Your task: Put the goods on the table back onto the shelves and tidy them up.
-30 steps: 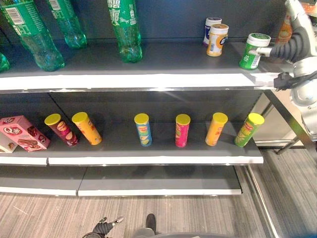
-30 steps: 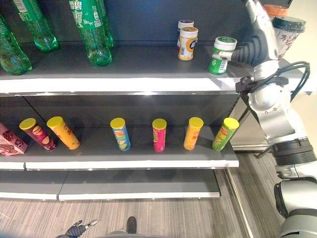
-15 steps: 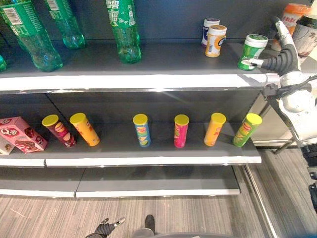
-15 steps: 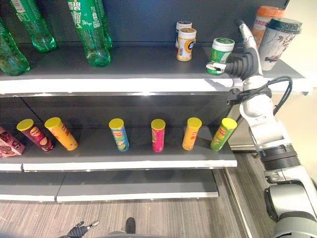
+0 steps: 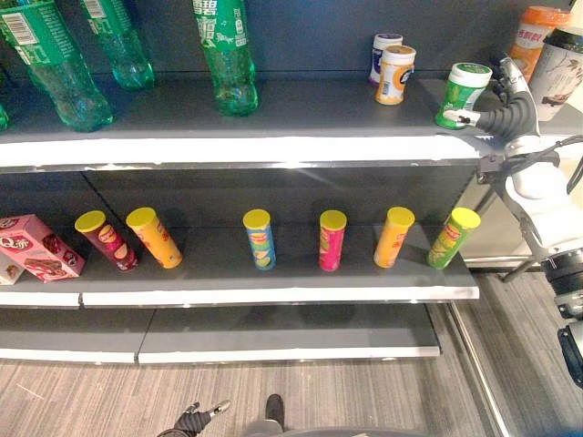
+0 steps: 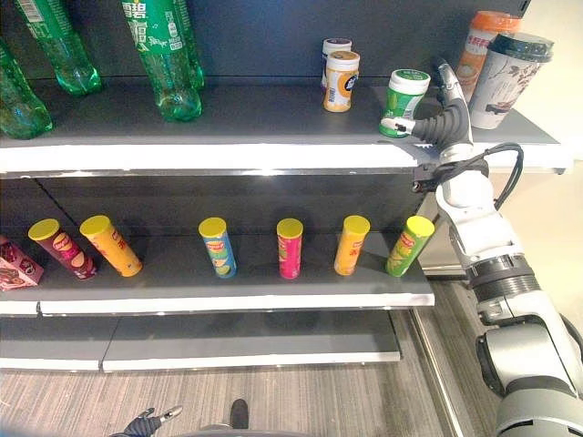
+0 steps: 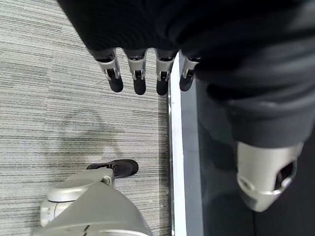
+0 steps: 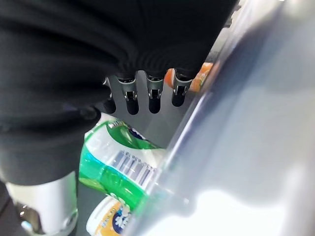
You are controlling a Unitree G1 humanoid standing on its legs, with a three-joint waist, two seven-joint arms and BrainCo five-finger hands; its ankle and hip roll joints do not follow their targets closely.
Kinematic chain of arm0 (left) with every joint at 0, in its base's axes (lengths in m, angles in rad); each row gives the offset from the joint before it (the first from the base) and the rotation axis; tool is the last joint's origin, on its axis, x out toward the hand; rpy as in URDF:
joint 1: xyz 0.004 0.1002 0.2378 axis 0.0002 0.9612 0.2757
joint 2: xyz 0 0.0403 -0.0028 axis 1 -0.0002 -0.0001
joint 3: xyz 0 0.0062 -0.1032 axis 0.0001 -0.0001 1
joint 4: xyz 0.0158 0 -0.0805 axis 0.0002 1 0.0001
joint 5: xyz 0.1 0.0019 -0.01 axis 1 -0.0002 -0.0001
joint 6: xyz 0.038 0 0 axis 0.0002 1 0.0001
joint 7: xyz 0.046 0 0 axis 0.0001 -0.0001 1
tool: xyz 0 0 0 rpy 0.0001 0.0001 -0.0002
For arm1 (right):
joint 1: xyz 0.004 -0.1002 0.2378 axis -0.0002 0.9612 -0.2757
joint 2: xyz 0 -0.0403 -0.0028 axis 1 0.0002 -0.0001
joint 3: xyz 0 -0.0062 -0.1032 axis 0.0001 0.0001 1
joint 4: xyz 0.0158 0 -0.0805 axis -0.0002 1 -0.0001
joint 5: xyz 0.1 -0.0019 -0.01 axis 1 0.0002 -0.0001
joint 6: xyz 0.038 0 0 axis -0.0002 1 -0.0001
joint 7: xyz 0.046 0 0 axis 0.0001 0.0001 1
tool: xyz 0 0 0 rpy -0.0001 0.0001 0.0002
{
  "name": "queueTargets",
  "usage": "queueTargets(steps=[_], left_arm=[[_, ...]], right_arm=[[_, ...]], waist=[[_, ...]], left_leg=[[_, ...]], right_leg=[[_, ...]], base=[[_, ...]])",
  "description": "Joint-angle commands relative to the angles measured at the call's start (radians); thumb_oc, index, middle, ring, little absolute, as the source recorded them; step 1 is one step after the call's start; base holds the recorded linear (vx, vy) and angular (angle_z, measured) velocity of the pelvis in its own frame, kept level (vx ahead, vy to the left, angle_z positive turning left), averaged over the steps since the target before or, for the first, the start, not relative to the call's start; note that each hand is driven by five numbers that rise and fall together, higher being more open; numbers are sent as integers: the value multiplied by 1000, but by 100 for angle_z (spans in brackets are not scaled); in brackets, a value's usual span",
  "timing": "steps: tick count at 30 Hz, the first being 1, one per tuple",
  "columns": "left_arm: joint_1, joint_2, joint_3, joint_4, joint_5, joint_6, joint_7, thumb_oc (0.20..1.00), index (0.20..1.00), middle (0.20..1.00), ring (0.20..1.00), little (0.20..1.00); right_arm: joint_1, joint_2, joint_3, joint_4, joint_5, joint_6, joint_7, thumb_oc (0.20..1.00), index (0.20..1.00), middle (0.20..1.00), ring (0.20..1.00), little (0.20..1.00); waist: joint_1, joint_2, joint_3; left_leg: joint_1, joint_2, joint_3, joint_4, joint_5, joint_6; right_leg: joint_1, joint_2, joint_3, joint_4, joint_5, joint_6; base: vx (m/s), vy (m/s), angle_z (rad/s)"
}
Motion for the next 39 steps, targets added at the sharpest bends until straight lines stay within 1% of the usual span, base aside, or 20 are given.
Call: queueTargets(steps=[1, 9, 15, 20, 27, 38, 39], left_arm=[[-52, 44, -41, 18, -20, -8, 13, 1000, 1000, 1000, 1000, 1000], [-57, 47, -38, 11, -40, -6, 22, 1000, 1000, 1000, 1000, 1000], [-59, 49, -29, 14, -38, -4, 23, 1000, 1000, 1000, 1000, 1000], [-61, 46, -19, 12, -39, -2, 29, 1000, 1000, 1000, 1000, 1000], [-65, 49, -9, 11, -43, -1, 32, 1000, 1000, 1000, 1000, 1000], [-68, 46, 24, 6, -48, 1, 44, 1000, 1000, 1000, 1000, 1000], [-70, 50, 29, 3, -48, 1, 47, 1000, 1000, 1000, 1000, 1000]], right_arm=[[-151, -23, 35, 16, 38, -19, -1, 1000, 1000, 1000, 1000, 1000], [-193, 10, 64, 51, 45, -5, -5, 1000, 1000, 1000, 1000, 1000], [-183, 23, 55, 33, 31, 2, -8, 1000, 1000, 1000, 1000, 1000], [-143, 46, 28, -13, 18, 11, -16, 1000, 1000, 1000, 1000, 1000], [-125, 50, 12, -37, -3, 21, -20, 1000, 1000, 1000, 1000, 1000], [-19, 93, -37, -178, -77, 28, -25, 1000, 1000, 1000, 1000, 1000], [-4, 97, -47, -202, -82, 28, -29, 1000, 1000, 1000, 1000, 1000]], waist=[[43, 3, 12], [50, -1, 12], [52, -2, 14], [56, -6, 14], [58, -10, 15], [63, -31, 19], [64, -38, 21]], left_leg=[[149, 63, 12, 8, -195, -73], [146, 63, 8, 8, -194, -73], [141, 59, 5, 8, -195, -69], [137, 50, 4, 8, -201, -64], [137, 43, 5, 8, -205, -59], [140, 31, 26, 8, -218, -47], [138, 30, 29, 8, -218, -46]], right_leg=[[-94, -35, -24, 1, 106, 29], [-94, -34, -28, 1, 107, 28], [-97, -38, -29, 1, 109, 30], [-101, -47, -31, 1, 114, 36], [-104, -55, -28, 1, 120, 40], [-119, -69, -16, 1, 133, 50], [-124, -70, -13, 1, 136, 51]], base=[[0, 0, 0], [0, 0, 0], [0, 5, 0], [1, 28, 0], [4, 31, 0], [3, 26, -1], [0, 0, 0]])
